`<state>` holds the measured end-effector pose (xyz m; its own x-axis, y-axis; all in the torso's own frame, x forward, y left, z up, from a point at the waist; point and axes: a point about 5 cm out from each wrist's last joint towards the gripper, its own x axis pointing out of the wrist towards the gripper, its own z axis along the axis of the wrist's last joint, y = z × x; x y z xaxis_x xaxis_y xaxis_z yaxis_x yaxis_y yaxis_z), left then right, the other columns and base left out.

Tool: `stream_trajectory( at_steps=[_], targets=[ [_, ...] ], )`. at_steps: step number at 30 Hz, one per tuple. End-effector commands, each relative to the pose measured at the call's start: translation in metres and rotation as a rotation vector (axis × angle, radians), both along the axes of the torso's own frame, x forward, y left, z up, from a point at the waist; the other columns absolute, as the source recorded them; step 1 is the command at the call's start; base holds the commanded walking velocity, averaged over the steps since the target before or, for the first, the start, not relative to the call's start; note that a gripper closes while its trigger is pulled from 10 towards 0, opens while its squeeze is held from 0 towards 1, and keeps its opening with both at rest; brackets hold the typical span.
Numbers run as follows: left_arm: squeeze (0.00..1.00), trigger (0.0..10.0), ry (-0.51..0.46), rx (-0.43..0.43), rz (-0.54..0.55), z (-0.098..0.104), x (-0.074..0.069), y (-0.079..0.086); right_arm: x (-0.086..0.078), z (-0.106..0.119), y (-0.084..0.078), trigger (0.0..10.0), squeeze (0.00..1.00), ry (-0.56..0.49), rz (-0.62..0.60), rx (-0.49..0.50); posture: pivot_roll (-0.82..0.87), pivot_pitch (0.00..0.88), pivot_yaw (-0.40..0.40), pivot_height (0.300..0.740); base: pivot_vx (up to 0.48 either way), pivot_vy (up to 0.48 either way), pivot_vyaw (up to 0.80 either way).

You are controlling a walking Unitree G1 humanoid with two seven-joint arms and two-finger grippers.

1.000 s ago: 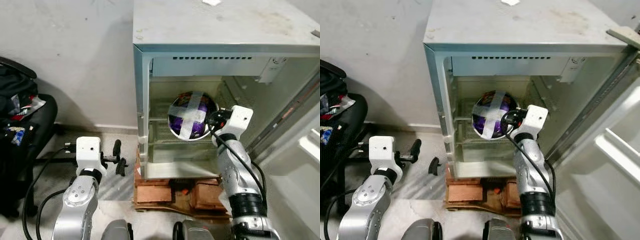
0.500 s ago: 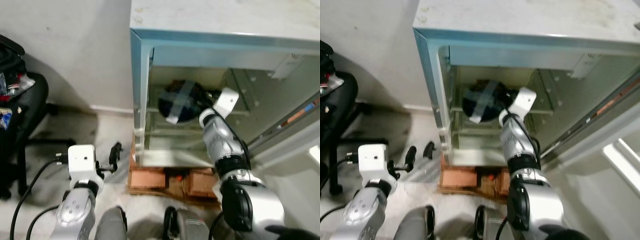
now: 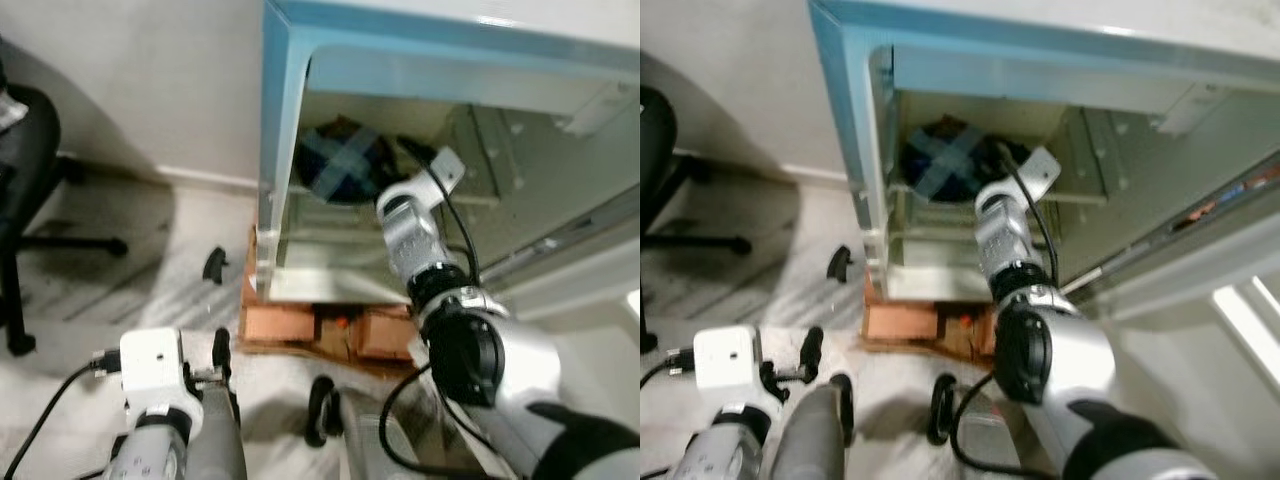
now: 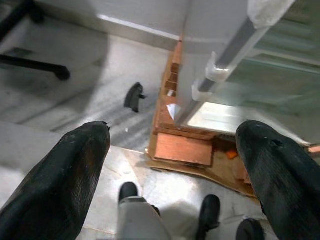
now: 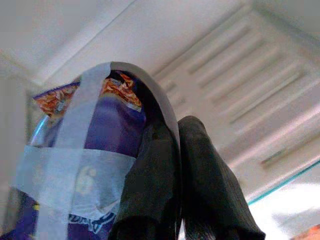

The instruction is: Restocking fridge

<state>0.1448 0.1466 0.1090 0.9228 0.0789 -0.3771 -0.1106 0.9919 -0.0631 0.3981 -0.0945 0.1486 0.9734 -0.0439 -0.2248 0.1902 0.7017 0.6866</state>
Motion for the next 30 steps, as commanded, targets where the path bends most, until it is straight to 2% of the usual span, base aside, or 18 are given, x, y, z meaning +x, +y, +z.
stream_trajectory(
  at_steps=[1, 2, 6, 8, 9, 10, 11, 13, 16, 17, 18, 23, 27, 28, 29, 30],
  targets=[
    [0.0, 10.0, 0.023, -0.008, -0.001, -0.001, -0.003, -0.004, -0.004, -0.008, 0.013, 10.0, 0.0, 0.063, 0.005, 0.091, 0.34, 0.364, -0.186, 0.74, 0.0, 0.0, 0.0],
    [0.0, 10.0, 0.023, -0.008, -0.001, -0.001, -0.003, -0.004, -0.004, -0.008, 0.013, 10.0, 0.0, 0.063, 0.005, 0.091, 0.34, 0.364, -0.186, 0.74, 0.0, 0.0, 0.0],
    [0.0, 10.0, 0.033, -0.014, 0.011, -0.001, -0.004, -0.006, -0.001, 0.003, 0.027, 10.0, 0.0, 0.036, 0.017, 0.223, 0.34, 0.361, -0.191, 0.74, 0.0, 0.0, 0.0],
    [0.0, 10.0, 0.032, -0.015, 0.011, -0.001, -0.004, -0.007, 0.0, 0.008, 0.031, 10.0, 0.0, 0.01, 0.032, 0.26, 0.34, 0.36, -0.192, 0.74, 0.0, 0.0, 0.0],
    [0.0, 10.0, 0.032, -0.015, 0.011, -0.001, -0.004, -0.007, 0.001, 0.012, 0.034, 10.0, 0.27, -0.009, 0.044, 0.279, 0.34, 0.36, -0.192, 0.74, 0.0, 0.0, 0.0],
    [0.0, 10.0, 0.032, -0.018, 0.009, -0.001, -0.003, -0.007, 0.001, 0.014, 0.035, 10.0, 0.8, -0.023, 0.051, 0.291, 0.34, 0.359, -0.192, 0.74, 0.0, 0.0, 0.0],
    [0.0, 10.0, 0.032, -0.019, 0.008, -0.001, -0.003, -0.007, 0.002, 0.017, 0.036, 10.0, 0.96, -0.034, 0.053, 0.3, 0.34, 0.358, -0.194, 0.74, 0.0, 0.0, 0.0],
    [0.0, 10.0, 0.032, -0.02, 0.008, -0.002, -0.003, -0.006, 0.003, 0.019, 0.036, 10.0, 0.98, -0.044, 0.051, 0.312, 0.34, 0.355, -0.196, 0.74, 0.0, 0.0, 0.0],
    [0.0, 10.0, 0.03, -0.015, 0.016, -0.002, 0.0, -0.004, 0.005, 0.025, 0.033, 10.0, 1.0, -0.081, 0.041, 0.398, 0.34, 0.348, -0.197, 0.74, 0.0, 0.0, 0.0],
    [0.0, 10.0, 0.027, -0.015, 0.018, -0.002, 0.001, -0.003, 0.006, 0.029, 0.032, 10.0, 1.0, -0.111, 0.045, 0.454, 0.34, 0.346, -0.195, 0.74, 0.0, 0.0, 0.0],
    [0.0, 10.0, 0.027, -0.015, 0.018, -0.002, 0.001, -0.003, 0.006, 0.029, 0.032, 10.0, 1.0, -0.111, 0.045, 0.454, 0.34, 0.346, -0.195, 0.74, 0.0, 0.0, 0.0],
    [0.0, 10.0, 0.022, -0.015, 0.018, -0.002, 0.004, -0.004, 0.009, 0.038, 0.035, 10.0, 1.0, -0.161, 0.082, 0.576, 0.33, 0.34, -0.198, 0.74, 0.0, 0.0, 0.0],
    [0.0, 10.0, 0.02, -0.015, 0.019, -0.002, 0.007, -0.003, 0.008, 0.039, 0.038, 10.0, 1.0, -0.166, 0.111, 0.572, 0.33, 0.339, -0.198, 0.74, 0.0, 0.0, 0.0],
    [0.0, 10.0, 0.019, -0.014, 0.02, -0.003, 0.008, -0.003, 0.006, 0.033, 0.042, 10.0, 1.0, -0.139, 0.146, 0.521, 0.33, 0.335, -0.198, 0.74, 0.0, 0.0, 0.0],
    [0.0, 10.0, 0.019, -0.014, 0.02, -0.003, 0.008, -0.003, 0.006, 0.033, 0.042, 10.0, 1.0, -0.139, 0.146, 0.521, 0.33, 0.335, -0.198, 0.74, 0.0, 0.0, 0.0],
    [0.0, 10.0, 0.018, -0.013, 0.019, -0.003, 0.009, -0.003, 0.003, 0.026, 0.047, 10.0, 1.0, -0.105, 0.187, 0.443, 0.32, 0.334, -0.197, 0.74, 0.0, 0.0, 0.0]
  ],
)
